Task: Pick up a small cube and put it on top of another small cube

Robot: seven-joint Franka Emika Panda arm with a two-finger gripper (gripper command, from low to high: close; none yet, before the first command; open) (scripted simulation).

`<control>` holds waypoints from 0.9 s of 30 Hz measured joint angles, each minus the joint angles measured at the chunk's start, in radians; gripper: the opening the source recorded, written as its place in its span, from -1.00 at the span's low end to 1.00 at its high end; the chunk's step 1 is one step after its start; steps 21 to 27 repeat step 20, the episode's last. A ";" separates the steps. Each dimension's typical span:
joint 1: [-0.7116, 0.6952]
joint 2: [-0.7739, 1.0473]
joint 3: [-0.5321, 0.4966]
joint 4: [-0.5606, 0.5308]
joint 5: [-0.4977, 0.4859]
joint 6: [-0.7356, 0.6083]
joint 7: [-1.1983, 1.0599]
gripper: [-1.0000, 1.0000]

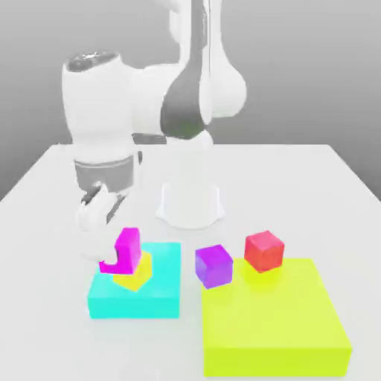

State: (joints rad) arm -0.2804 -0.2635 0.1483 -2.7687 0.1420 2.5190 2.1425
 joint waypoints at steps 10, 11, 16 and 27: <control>0.356 -0.298 0.216 -0.132 0.140 -0.165 0.089 -1.00; 0.378 -0.304 0.232 -0.143 0.150 -0.160 0.095 -1.00; 0.386 -0.173 0.279 -0.185 0.164 0.011 0.107 -1.00; 0.383 -0.116 0.292 -0.198 0.167 0.082 0.109 1.00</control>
